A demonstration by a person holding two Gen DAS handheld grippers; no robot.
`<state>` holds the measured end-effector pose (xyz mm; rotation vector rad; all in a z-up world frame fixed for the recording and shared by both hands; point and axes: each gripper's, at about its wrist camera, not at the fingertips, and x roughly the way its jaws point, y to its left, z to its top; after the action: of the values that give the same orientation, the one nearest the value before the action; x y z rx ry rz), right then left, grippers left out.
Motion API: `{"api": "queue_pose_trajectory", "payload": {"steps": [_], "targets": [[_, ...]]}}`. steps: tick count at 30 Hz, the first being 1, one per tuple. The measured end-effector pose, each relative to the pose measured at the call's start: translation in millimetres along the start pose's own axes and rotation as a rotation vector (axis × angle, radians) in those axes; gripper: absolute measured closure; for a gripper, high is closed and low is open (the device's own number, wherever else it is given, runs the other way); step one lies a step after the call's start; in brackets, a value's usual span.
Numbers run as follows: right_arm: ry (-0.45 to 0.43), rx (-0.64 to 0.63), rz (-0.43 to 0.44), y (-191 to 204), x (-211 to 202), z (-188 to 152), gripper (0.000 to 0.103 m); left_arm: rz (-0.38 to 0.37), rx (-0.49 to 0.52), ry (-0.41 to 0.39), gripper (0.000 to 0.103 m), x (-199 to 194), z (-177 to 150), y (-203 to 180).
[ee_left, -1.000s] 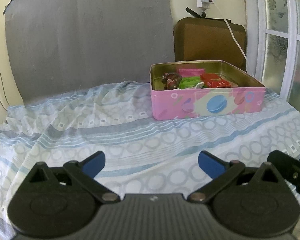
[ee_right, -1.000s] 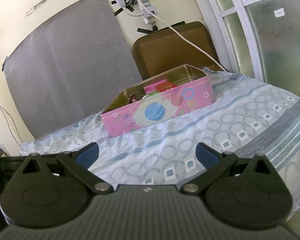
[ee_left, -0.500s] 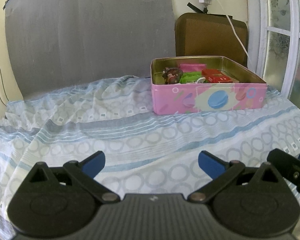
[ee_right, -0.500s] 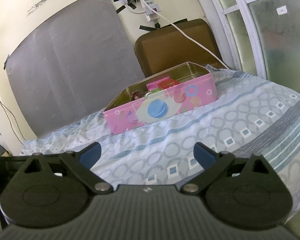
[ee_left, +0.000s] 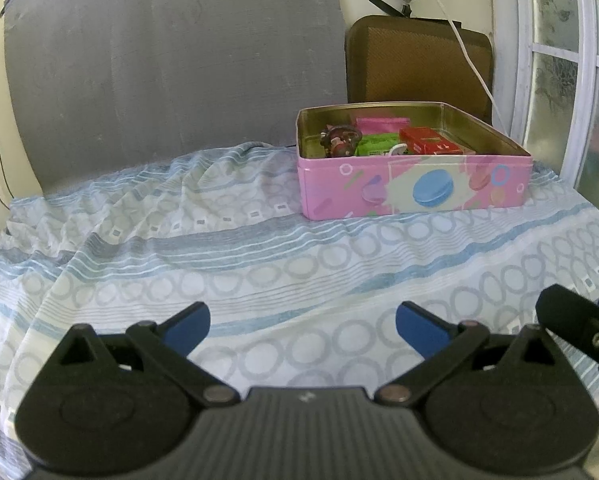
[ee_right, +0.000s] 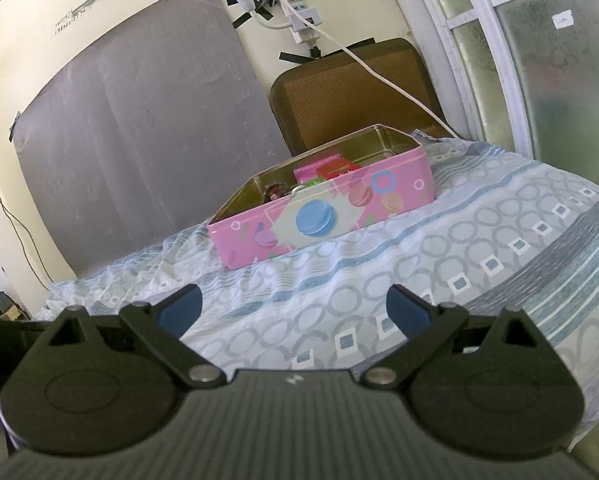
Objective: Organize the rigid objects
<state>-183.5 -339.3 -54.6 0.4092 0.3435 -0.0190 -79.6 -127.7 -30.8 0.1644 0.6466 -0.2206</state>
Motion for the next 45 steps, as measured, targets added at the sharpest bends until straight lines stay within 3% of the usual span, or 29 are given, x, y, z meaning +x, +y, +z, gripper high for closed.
{"api": "queue_pose_trajectory", "payload": {"steps": [45], "targets": [[0.000,-0.012,0.011,2.0,0.8,1.4,0.003,-0.014,-0.002,0.004,0.000,0.2,2.2,-0.6]]}}
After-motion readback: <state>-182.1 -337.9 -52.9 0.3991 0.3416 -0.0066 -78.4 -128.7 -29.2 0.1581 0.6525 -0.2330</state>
